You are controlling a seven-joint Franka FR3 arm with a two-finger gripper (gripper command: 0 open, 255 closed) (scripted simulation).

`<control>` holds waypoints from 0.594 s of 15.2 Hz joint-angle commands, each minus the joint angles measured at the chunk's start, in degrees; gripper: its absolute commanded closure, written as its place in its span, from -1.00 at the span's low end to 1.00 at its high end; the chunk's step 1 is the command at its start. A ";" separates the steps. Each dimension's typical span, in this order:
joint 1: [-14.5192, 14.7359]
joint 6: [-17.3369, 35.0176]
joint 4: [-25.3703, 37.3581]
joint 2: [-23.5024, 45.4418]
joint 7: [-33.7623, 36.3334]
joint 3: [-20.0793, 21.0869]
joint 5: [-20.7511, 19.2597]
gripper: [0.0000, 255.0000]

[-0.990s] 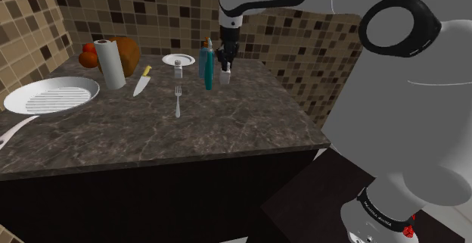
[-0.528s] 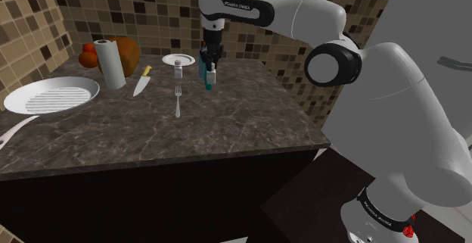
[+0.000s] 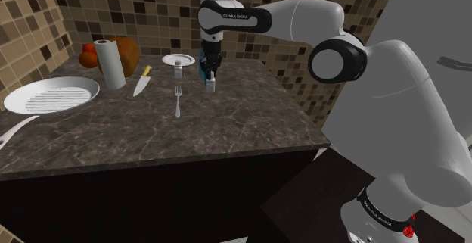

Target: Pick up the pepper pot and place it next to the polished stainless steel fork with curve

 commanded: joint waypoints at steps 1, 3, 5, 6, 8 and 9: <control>-0.04 1.95 -2.41 -0.50 0.11 0.01 -0.01 1.00; -0.08 3.55 -4.08 -0.58 0.17 0.01 -0.03 1.00; -0.08 3.72 -4.26 -0.58 0.17 0.01 -0.03 1.00; -0.08 3.72 -4.25 -0.58 0.17 0.01 -0.03 1.00; -0.08 3.71 -4.25 -0.58 0.17 0.01 -0.03 1.00; -0.08 3.71 -4.25 -0.58 0.17 0.01 -0.03 1.00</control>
